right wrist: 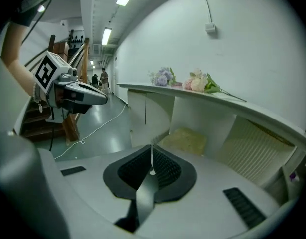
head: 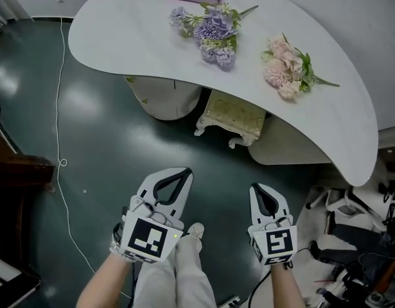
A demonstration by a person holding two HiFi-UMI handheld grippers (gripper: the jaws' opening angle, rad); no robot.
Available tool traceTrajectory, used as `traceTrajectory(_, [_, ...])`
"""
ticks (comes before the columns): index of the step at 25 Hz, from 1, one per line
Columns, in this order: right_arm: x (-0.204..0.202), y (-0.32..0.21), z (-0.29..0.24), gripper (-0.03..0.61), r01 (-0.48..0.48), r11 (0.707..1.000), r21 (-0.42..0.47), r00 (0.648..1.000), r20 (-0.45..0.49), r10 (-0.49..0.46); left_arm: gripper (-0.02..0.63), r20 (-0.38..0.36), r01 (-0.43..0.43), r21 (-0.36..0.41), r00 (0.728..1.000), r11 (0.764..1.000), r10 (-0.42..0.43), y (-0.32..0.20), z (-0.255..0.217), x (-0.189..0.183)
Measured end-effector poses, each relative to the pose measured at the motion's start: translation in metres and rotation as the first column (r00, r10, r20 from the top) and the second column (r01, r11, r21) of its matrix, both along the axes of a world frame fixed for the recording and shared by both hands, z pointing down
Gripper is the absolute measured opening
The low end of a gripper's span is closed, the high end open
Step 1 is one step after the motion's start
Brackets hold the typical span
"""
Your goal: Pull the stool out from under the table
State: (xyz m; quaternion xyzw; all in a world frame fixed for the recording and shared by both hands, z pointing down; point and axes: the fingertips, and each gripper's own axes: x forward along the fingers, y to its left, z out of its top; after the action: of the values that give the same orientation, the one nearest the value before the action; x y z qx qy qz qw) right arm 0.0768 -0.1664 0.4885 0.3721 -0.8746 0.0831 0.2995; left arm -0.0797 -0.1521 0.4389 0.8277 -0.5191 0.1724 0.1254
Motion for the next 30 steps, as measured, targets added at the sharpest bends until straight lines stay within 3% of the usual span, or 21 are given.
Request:
traceTrajectory(4, [0.006,-0.023,0.042,0.037,-0.033,0.999,-0.021,0.999,0.006,0.033,0.017,-0.024,0.026,-0.026,0.999,0.999,-0.027,-0.027,0.044,-0.004])
traceTrajectory(14, [0.038,-0.104,0.138,0.040,-0.137,0.989,-0.051,0.990,-0.018,0.136,0.038,0.003,0.022,-0.069,1.000,0.997,-0.021,-0.107,0.151,-0.002])
traceTrajectory(15, [0.041,-0.111,0.149,0.055,-0.148,0.987,-0.062,0.989,-0.019,0.147,0.073,-0.003,0.019,-0.081,1.000,0.997,-0.019,-0.115,0.161,-0.002])
traceTrajectory(16, [0.044,-0.118,0.159,0.120,-0.156,0.985,-0.073,0.988,-0.019,0.155,0.104,-0.007,0.016,-0.094,1.000,0.995,-0.016,-0.122,0.171,-0.001])
traceTrajectory(17, [0.046,-0.125,0.168,0.147,-0.162,0.983,-0.084,0.987,-0.017,0.161,0.129,-0.005,0.010,-0.107,1.000,0.994,-0.011,-0.130,0.181,0.001])
traceTrajectory(19, [0.050,-0.140,0.185,0.202,-0.178,0.978,-0.108,0.984,-0.006,0.179,0.149,0.008,-0.001,-0.132,1.000,0.991,0.002,-0.145,0.203,0.006])
traceTrajectory(26, [0.055,-0.183,0.234,0.261,-0.217,0.963,-0.157,0.976,-0.001,0.219,0.210,0.035,0.007,-0.219,0.999,0.976,0.001,-0.184,0.267,0.013])
traceTrajectory(30, [0.060,-0.207,0.253,0.279,-0.255,0.952,-0.170,0.964,0.036,0.265,0.239,0.001,0.042,-0.232,0.999,0.972,-0.043,-0.208,0.286,0.010])
